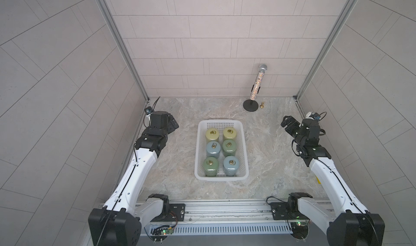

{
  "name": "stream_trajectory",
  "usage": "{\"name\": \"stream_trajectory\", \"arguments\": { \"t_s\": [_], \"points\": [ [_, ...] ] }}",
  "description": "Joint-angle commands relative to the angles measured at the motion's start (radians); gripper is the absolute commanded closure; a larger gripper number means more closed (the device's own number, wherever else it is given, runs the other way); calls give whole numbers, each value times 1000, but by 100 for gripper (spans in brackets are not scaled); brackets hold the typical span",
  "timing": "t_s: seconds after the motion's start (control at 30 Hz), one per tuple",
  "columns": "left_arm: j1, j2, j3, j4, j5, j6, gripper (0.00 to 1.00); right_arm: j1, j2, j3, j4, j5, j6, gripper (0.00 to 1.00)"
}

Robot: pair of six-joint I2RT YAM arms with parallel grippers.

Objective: Take the tea canister out of the basket
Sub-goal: Pick up the tea canister from the basket.

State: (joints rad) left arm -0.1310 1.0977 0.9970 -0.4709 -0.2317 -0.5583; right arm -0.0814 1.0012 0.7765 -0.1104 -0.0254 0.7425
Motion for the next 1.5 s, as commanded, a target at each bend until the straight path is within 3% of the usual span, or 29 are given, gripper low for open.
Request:
{"name": "stream_trajectory", "arguments": {
  "t_s": [0.0, 0.07, 0.27, 0.53, 0.93, 1.23, 1.47],
  "points": [
    [-17, -8, 41, -60, 111, -18, 0, -3, 14, 68, -144, -72, 30, 0],
    [-38, -8, 50, -72, 149, -11, 0, -4, 4, 66, -156, -86, 47, 0],
    [-161, 15, 118, -168, 101, 24, 0, 17, -35, 65, -151, -163, 40, 0],
    [-303, 69, 186, -266, 122, 37, 0, 157, 3, 149, -300, -174, -4, 0],
    [-347, 47, 147, -299, 238, 78, 0, 489, 51, 291, -591, -9, -147, 0],
    [-353, 21, 88, -301, 266, 93, 0, 729, 210, 381, -637, 56, -177, 0],
    [-432, 42, 77, -280, 299, 163, 0, 786, 302, 439, -589, 20, -186, 0]
  ]
}}
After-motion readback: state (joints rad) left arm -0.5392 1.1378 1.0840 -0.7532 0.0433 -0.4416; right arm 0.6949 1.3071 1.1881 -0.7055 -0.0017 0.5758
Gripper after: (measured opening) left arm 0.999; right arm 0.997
